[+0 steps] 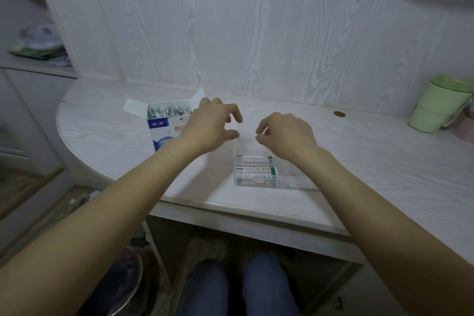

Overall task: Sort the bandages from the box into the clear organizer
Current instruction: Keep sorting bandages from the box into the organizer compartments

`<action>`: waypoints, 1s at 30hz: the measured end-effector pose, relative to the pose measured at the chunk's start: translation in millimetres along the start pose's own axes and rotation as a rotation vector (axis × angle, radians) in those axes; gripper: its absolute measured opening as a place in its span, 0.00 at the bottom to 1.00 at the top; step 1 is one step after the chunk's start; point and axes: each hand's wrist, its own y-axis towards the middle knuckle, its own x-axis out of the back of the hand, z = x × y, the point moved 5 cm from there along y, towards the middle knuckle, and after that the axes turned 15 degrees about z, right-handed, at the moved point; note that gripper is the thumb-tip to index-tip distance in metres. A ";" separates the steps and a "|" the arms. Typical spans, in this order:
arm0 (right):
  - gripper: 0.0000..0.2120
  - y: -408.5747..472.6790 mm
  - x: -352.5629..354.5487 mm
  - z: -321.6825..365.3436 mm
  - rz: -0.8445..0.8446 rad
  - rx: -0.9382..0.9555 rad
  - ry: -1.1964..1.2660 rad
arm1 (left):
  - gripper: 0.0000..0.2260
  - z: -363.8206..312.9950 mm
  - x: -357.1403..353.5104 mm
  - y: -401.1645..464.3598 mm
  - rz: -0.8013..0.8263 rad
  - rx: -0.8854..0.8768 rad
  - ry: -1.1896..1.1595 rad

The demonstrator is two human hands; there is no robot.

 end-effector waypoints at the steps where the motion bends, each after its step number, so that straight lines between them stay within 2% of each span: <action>1: 0.13 -1.4 3.2 6.6 -0.038 0.052 0.055 | 0.13 4.1 6.6 -6.4 -0.060 -0.004 -0.008; 4: 0.17 -2.1 10.4 31.8 -0.118 0.221 0.198 | 0.17 24.9 28.1 -23.8 -0.240 0.034 -0.002; 6: 0.19 -0.3 13.8 51.5 -0.169 0.303 0.195 | 0.22 46.3 41.6 -33.4 -0.281 0.124 0.021; 9: 0.21 6.8 15.6 78.2 -0.186 0.383 0.165 | 0.34 83.2 48.1 -35.5 -0.083 0.276 0.140; 11: 0.20 12.6 14.5 93.1 -0.155 0.414 0.163 | 0.37 103.6 48.2 -35.0 0.033 0.322 0.132; 16: 0.16 17.9 7.4 106.7 -0.126 0.395 0.161 | 0.34 116.3 44.8 -38.2 0.073 0.300 0.057; 19: 0.15 17.7 1.9 110.7 -0.130 0.370 0.161 | 0.33 111.8 42.8 -48.5 0.010 0.226 0.065; 24: 0.12 16.6 -2.0 116.0 -0.196 0.282 0.149 | 0.29 90.7 38.0 -75.3 -0.125 0.067 0.218; 30: 0.15 10.7 -9.0 129.3 -0.289 0.181 -0.044 | 0.24 79.7 32.7 -87.0 -0.178 0.034 0.326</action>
